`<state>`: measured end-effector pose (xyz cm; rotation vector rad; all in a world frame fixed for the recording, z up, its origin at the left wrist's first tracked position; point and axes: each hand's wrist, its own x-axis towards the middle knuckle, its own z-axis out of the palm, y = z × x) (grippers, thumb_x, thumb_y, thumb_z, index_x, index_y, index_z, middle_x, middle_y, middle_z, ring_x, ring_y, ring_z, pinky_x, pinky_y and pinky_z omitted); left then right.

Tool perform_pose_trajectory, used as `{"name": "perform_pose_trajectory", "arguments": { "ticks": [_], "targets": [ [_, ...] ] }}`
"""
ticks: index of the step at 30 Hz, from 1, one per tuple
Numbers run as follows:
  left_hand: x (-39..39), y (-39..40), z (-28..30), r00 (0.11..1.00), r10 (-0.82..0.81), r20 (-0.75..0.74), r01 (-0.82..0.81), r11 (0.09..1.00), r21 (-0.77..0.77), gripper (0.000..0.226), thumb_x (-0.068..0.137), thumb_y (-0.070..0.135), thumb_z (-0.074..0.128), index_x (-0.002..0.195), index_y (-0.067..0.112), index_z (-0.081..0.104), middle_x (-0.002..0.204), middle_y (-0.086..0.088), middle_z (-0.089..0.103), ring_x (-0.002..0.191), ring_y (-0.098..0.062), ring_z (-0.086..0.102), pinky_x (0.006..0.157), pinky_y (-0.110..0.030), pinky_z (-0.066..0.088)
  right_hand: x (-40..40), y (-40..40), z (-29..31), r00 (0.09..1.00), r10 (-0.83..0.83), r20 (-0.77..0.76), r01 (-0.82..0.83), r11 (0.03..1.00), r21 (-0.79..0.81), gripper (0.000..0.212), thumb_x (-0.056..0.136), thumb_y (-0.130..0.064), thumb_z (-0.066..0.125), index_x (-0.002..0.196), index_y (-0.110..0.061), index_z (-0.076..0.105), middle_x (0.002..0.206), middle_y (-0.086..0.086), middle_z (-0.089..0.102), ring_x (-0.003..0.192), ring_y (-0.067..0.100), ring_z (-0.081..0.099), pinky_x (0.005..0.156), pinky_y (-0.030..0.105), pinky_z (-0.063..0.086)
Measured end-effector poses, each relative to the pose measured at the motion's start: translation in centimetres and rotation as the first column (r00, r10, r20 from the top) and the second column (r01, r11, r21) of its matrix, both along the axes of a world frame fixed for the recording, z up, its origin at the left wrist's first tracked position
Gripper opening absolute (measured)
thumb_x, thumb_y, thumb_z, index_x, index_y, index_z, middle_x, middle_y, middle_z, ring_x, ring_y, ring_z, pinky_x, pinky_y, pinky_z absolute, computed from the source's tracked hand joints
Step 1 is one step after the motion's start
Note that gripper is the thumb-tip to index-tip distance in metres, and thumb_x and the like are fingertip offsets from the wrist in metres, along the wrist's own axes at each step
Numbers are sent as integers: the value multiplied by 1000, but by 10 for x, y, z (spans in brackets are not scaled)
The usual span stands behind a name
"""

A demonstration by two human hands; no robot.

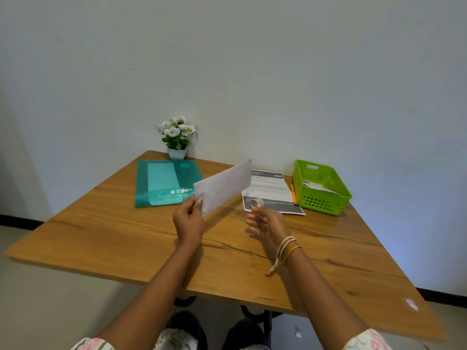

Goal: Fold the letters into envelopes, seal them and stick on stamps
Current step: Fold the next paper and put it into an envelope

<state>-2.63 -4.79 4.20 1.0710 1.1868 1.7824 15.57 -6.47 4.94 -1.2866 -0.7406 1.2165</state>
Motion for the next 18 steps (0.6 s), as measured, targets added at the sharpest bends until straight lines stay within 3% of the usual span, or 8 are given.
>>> {"name": "perform_pose_trajectory", "arguments": {
  "ticks": [2,5,7,9,11,13,15,18],
  "targets": [
    [-6,1,6,978,-102,180,124,986,-112,25,91,14,62,116,12,63,97,2,66,89,-14,62,72,-30,56,3,3,-2,996,-89,16,89,996,17,23,92,-24,59,107,-7,60,93,10,64,83,21,63,64,31,52],
    [-19,6,4,830,-321,456,427,892,-148,25,93,7,57,117,3,61,102,-8,68,90,-18,65,69,-31,61,12,4,-2,968,-241,72,237,970,62,32,87,-30,66,113,-13,58,105,7,65,97,23,62,77,37,52],
    [-26,10,-2,772,-371,517,522,833,-181,27,93,4,55,119,-3,59,111,-17,67,96,-24,66,67,-32,61,23,5,-7,958,-284,28,280,955,97,53,78,-35,71,123,-13,57,117,9,66,107,28,63,94,47,51],
    [-28,11,-6,758,-381,530,565,789,-241,28,93,2,54,121,-5,58,115,-21,65,101,-28,65,65,-33,61,32,2,-9,949,-314,-2,313,946,86,48,81,-27,70,124,-11,56,122,12,64,108,31,63,96,52,49],
    [-25,11,-8,797,-387,464,561,758,-333,27,94,3,53,120,-4,58,115,-21,65,104,-29,64,69,-36,61,41,-4,-10,904,-413,111,412,911,31,44,83,-15,68,125,-9,54,125,13,60,109,31,60,95,48,51],
    [-19,16,-11,838,-399,373,535,738,-413,29,95,2,52,124,-2,55,118,-20,64,106,-30,63,77,-38,58,54,-10,-14,822,-472,317,496,868,7,43,82,-11,67,124,-6,58,126,12,59,111,30,58,94,36,49],
    [-13,24,-17,871,-411,269,491,737,-464,37,94,3,55,131,3,50,122,-18,62,105,-29,62,84,-41,56,64,-15,-18,763,-420,491,484,875,-3,38,82,-13,68,119,-5,64,122,12,64,109,30,60,90,32,47],
    [-4,37,-19,904,-379,-198,235,827,-511,32,92,13,61,123,9,54,120,-11,62,99,-22,61,78,-33,54,75,-22,-24,681,-311,664,444,895,-36,29,82,-18,69,110,-7,69,114,10,69,106,29,61,89,33,47]
  ]
}}
